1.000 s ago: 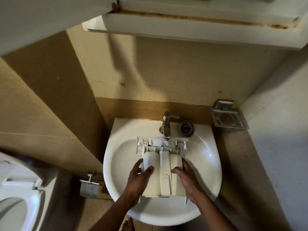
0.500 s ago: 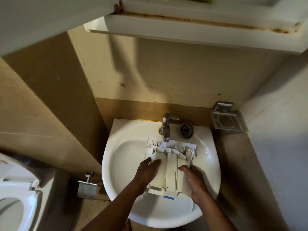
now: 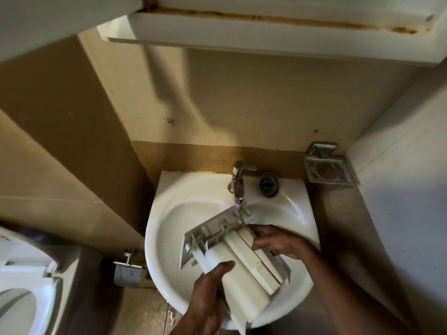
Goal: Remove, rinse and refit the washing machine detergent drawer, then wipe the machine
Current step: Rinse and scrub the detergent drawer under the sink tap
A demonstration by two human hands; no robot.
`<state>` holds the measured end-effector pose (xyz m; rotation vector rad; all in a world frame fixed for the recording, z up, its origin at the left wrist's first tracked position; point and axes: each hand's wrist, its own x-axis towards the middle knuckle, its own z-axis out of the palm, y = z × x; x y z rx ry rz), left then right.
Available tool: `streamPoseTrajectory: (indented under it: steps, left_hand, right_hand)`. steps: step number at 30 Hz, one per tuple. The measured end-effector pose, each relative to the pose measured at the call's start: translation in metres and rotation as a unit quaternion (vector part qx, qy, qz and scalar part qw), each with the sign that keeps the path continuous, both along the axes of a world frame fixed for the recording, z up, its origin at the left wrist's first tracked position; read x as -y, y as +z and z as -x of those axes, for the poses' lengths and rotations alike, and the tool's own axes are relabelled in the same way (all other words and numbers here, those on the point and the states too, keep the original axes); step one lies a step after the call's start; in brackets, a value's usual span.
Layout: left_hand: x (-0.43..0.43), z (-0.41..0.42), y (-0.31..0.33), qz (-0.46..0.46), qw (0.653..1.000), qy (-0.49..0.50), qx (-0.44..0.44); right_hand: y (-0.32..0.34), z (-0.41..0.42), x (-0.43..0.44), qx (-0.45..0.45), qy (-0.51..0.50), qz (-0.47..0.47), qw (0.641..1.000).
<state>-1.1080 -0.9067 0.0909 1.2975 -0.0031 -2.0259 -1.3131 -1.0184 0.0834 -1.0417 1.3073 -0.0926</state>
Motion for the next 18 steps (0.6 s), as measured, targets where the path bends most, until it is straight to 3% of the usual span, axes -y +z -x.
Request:
streamPoseTrajectory:
  steps: [5, 7, 10, 18]
  left_hand:
    - [-0.017, 0.023, 0.003, 0.005, 0.989, 0.149, -0.017]
    - [-0.009, 0.031, -0.002, 0.010, 0.976, 0.215, -0.027]
    - [0.012, 0.041, -0.013, 0.022, 0.950, 0.309, -0.035]
    - [0.032, 0.096, -0.016, 0.040, 0.958, 0.279, -0.055]
  right_hand:
    - [-0.005, -0.013, 0.006, 0.073, 0.029, 0.040, 0.996]
    - [-0.011, -0.021, 0.017, 0.032, 0.015, 0.090, 0.995]
    - [-0.021, -0.024, 0.028, -0.104, 0.028, 0.190, 0.976]
    - [-0.032, -0.010, 0.048, -0.193, 0.025, 0.276, 0.941]
